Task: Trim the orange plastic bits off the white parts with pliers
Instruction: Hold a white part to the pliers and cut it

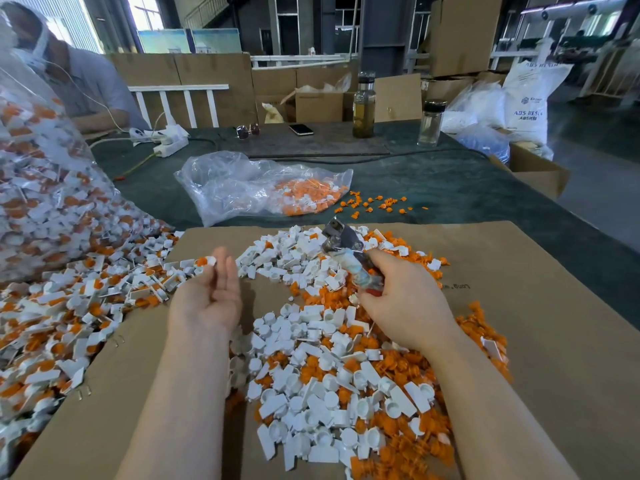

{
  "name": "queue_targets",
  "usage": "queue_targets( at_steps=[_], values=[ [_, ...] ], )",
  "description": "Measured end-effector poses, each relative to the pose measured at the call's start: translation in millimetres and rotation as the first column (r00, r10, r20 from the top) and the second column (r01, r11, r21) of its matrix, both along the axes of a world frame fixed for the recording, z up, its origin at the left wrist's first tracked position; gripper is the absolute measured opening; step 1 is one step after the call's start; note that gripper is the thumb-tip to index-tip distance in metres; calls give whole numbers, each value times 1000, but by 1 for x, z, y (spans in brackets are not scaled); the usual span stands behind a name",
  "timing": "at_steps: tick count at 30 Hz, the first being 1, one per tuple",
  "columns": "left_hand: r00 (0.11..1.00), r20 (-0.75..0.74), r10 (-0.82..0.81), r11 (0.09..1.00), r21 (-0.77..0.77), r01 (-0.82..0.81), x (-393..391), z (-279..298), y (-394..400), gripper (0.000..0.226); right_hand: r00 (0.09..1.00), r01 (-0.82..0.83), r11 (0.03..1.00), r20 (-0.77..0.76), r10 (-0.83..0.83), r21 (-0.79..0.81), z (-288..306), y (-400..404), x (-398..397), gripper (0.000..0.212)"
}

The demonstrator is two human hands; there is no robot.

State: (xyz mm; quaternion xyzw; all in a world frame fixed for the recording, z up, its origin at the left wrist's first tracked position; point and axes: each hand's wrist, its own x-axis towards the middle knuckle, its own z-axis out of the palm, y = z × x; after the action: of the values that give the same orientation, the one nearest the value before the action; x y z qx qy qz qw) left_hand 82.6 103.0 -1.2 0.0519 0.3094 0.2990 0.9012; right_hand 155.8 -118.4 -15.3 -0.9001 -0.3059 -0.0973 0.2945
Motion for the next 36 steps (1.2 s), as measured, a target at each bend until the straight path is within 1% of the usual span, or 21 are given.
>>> queue_targets(
  at_steps=[4,7,11,16,18,19,22,23,24,25,26,27,28,29,30,31,32,33,34,35,36],
  values=[
    [990,50,130,987,-104,-124,-4,-3,10,23,1000,18,1000,8,-18,-5,-1,-1,1,18],
    [975,72,212,971,-130,-202,-7,-3,15,33,1000,25,1000,16,-25,-11,-1,-2,1,21],
    [953,122,277,953,-158,-257,-10,-5,24,37,999,38,999,18,-38,-26,0,-2,1,24],
    [899,212,383,915,-222,-337,-10,-5,34,43,999,45,998,13,-44,-50,0,-1,1,19],
    [850,295,435,891,-275,-361,-10,-5,37,46,999,52,997,12,-51,-57,0,0,1,18],
    [842,320,435,893,-277,-356,-9,-5,37,49,999,53,997,13,-52,-57,0,0,1,18],
    [888,321,328,940,-200,-275,-7,-7,33,77,998,62,997,21,-61,-54,0,1,1,20],
    [898,337,283,955,-183,-232,-8,-7,30,86,998,66,996,24,-65,-54,0,1,1,21],
    [917,338,213,975,-131,-178,-9,-7,27,94,997,70,996,28,-68,-54,0,2,1,22],
    [951,291,104,995,-21,-102,-10,-5,23,98,997,75,996,31,-73,-55,0,2,1,23],
    [979,201,-35,989,148,5,-10,-2,17,95,996,79,995,35,-77,-53,-1,2,1,22],
    [982,74,-175,923,358,137,-9,1,10,87,996,80,996,39,-78,-49,-1,3,1,22],
    [953,-60,-296,779,563,277,-7,5,2,78,996,78,996,41,-76,-46,-1,3,1,22],
    [901,-183,-394,581,710,399,-5,9,-7,72,997,72,997,41,-70,-40,-1,4,0,23],
    [831,-282,-479,387,782,488,-4,11,-17,71,998,61,998,38,-59,-33,-1,5,-1,26],
    [759,-350,-549,244,802,546,-3,11,-27,71,998,44,999,35,-43,-26,-1,6,-1,28],
    [699,-387,-601,146,807,572,-1,9,-37,68,999,24,999,33,-23,-22,-1,6,-2,29],
    [664,-409,-626,85,811,579,0,8,-46,62,1000,5,1000,28,-5,-21,0,7,-2,29],
    [655,-419,-629,56,816,575,2,5,-52,55,1000,-11,1000,22,11,-17,1,7,-3,29],
    [670,-413,-617,64,822,566,4,2,-56,49,1000,-25,1000,16,25,-11,1,8,-4,30],
    [697,-392,-601,100,828,552,5,1,-57,41,999,-38,999,12,38,-3,2,8,-5,32]
  ],
)
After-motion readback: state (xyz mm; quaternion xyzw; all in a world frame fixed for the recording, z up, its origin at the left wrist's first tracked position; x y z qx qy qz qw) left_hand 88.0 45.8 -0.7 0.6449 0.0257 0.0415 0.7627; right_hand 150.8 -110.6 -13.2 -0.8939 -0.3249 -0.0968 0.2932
